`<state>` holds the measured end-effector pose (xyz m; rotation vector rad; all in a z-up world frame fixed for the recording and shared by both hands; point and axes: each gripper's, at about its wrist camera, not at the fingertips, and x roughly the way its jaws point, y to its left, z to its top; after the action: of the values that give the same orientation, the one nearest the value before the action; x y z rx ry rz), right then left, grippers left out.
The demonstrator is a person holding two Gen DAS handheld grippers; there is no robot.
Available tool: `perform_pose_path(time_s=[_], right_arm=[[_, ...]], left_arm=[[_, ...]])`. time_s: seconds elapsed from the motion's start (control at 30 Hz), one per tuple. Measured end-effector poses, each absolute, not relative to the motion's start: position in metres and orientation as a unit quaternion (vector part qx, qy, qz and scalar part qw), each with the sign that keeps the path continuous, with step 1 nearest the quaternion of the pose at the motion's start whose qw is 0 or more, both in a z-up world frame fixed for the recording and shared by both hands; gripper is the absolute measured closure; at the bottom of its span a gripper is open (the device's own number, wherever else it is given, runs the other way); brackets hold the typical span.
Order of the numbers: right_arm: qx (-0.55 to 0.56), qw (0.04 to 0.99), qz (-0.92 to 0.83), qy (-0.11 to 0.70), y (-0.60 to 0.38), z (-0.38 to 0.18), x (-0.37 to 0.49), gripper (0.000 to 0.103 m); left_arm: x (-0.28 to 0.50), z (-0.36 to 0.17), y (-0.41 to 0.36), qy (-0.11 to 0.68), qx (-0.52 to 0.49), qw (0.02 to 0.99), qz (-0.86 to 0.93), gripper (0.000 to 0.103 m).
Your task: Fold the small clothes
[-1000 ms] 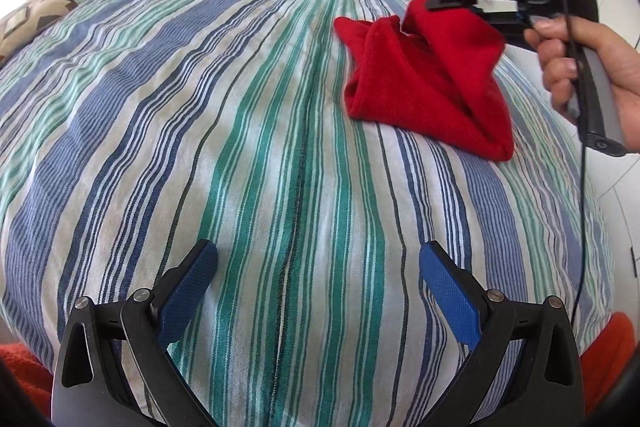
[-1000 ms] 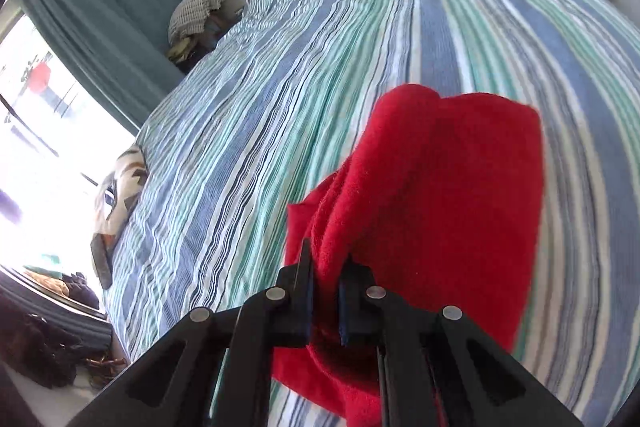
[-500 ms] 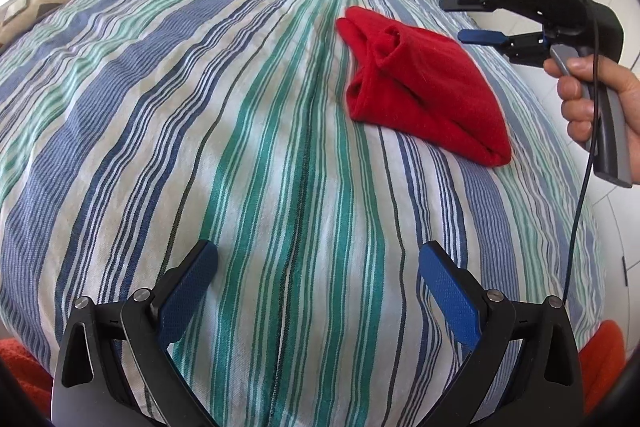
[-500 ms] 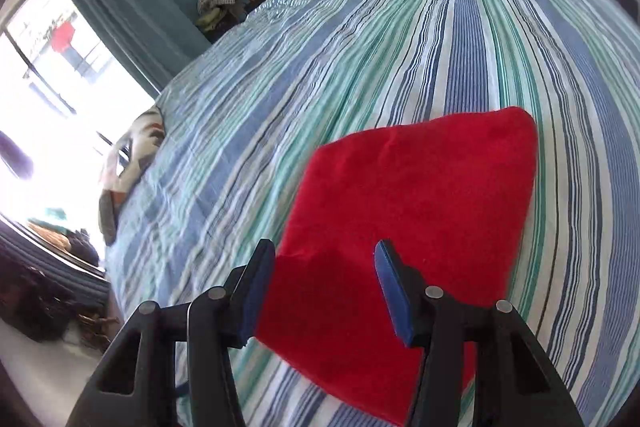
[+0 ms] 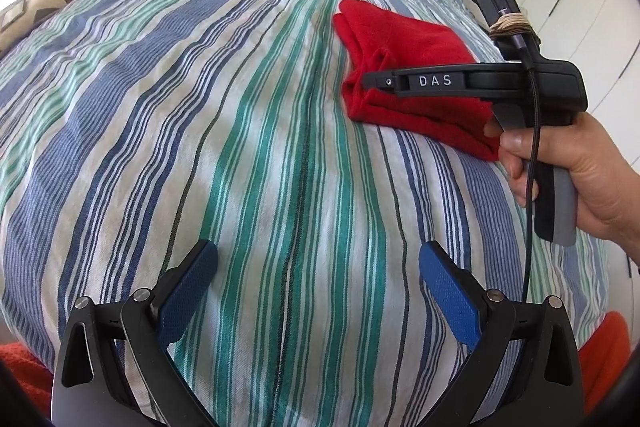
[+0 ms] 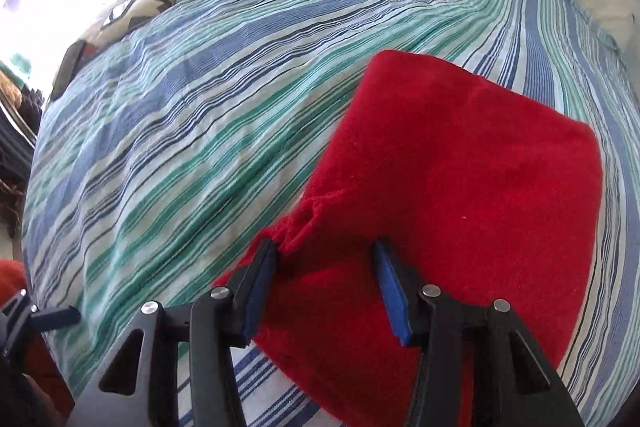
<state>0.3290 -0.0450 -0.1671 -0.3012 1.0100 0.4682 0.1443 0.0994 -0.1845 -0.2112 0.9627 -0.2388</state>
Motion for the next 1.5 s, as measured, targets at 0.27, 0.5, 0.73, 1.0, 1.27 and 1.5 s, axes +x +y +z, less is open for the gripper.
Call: perform_pose_path(time_s=[0.27, 0.5, 0.73, 1.0, 1.27, 1.5], right_arm=[[-0.159, 0.855, 0.219, 0.443, -0.047, -0.137, 0.313, 0.053], [-0.073, 0.899, 0.188, 0.389, -0.095, -0.089, 0.274, 0.053], [-0.059, 0.878, 0.15, 0.451, -0.129, -0.136, 0.278, 0.053], [-0.054, 0.869, 0.149, 0.469, -0.131, -0.151, 0.263, 0.053], [0.002, 0.901, 0.125, 0.415, -0.154, -0.085, 0.313, 0.053], [0.049, 0.878, 0.08, 0.47, -0.159, -0.108, 0.396, 0.053]], left_arm=[[0.142, -0.186, 0.097, 0.46, -0.09, 0.876, -0.114, 0.002], [0.141, -0.187, 0.096, 0.46, -0.086, 0.876, -0.111, 0.002], [0.14, -0.188, 0.091, 0.459, -0.071, 0.879, -0.109, 0.002], [0.139, -0.19, 0.088, 0.46, -0.054, 0.88, -0.106, 0.002], [0.141, -0.189, 0.089, 0.464, -0.06, 0.878, -0.106, 0.002], [0.145, -0.191, 0.088, 0.467, -0.058, 0.876, -0.105, 0.002]])
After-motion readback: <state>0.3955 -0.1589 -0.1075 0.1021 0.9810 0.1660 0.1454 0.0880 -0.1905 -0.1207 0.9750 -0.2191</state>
